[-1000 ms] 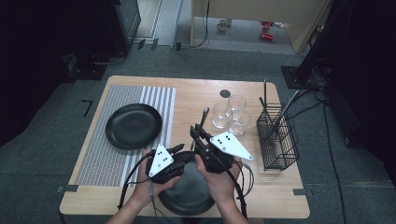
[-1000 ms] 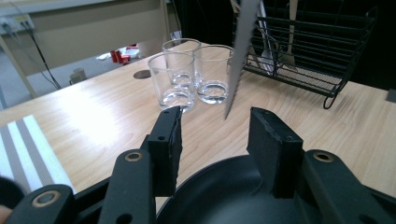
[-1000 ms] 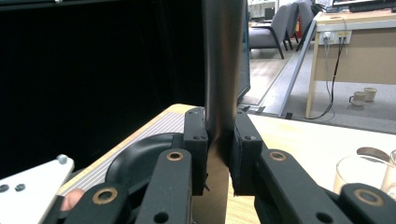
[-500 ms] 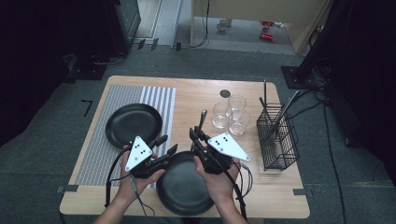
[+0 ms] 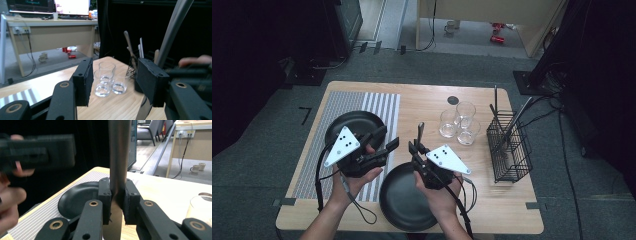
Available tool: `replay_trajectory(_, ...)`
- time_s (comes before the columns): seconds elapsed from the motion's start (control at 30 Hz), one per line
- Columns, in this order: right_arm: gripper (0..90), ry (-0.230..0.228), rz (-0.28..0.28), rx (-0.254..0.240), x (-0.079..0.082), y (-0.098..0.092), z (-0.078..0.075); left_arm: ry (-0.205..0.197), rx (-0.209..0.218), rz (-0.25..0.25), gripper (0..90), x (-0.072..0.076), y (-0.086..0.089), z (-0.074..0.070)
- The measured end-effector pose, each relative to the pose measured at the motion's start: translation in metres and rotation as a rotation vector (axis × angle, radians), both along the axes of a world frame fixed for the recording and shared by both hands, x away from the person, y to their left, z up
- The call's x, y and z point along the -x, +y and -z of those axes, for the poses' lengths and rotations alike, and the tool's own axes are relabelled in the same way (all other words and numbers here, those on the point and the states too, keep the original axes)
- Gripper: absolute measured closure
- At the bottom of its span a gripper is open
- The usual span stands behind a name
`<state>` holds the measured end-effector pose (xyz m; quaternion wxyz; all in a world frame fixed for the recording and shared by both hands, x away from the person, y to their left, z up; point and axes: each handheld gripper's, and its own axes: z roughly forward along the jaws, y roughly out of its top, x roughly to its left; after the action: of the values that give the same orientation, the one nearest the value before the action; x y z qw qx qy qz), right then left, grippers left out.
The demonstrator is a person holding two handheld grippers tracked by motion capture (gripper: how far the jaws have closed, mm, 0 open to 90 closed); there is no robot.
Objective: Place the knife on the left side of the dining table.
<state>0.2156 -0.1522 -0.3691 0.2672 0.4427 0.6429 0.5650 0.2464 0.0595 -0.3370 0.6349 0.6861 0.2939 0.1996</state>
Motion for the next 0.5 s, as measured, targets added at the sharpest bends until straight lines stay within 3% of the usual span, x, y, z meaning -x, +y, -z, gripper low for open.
replay_trajectory(0.3, 80.4, 0.008, -0.016, 0.003, 0.001, 0.007, 0.008, -0.021, 0.016, 0.050, 47.0, 0.002, -0.018, -0.021)
replay_trajectory(0.5, 80.4, 0.013, -0.021, 0.007, 0.001, 0.009, 0.010, -0.026, 0.023, 0.071, 47.5, 0.005, -0.024, -0.025)
